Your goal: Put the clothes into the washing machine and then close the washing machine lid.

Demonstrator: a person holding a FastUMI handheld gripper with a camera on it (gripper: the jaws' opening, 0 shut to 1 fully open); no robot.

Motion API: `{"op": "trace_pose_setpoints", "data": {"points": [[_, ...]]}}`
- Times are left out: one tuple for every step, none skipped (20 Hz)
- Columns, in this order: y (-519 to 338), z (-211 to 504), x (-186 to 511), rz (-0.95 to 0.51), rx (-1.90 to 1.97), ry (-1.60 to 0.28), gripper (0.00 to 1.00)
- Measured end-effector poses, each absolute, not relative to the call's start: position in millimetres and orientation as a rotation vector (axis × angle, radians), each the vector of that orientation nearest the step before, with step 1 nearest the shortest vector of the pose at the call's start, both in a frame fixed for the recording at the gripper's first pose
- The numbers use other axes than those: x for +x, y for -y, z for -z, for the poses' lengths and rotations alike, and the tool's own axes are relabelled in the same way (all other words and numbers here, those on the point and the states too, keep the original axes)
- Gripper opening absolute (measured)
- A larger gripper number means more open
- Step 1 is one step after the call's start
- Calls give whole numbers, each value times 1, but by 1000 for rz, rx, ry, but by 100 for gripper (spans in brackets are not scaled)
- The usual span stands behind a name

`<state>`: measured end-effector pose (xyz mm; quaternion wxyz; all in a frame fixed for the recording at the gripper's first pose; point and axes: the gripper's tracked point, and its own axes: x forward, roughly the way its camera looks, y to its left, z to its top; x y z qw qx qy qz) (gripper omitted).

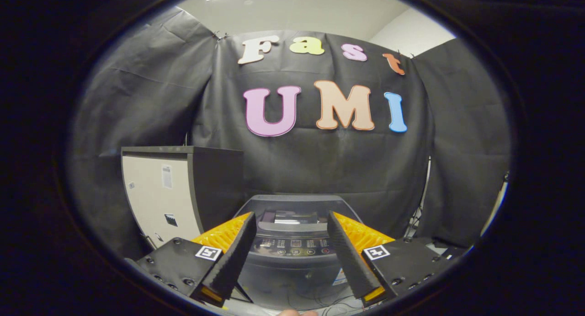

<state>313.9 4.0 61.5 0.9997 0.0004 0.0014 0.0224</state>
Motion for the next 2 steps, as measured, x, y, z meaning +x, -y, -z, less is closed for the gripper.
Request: {"op": "trace_pose_setpoints", "data": {"points": [[-4, -62, 315, -49, 2, -3, 97], [-4, -62, 316, -54, 2, -2, 97]]}}
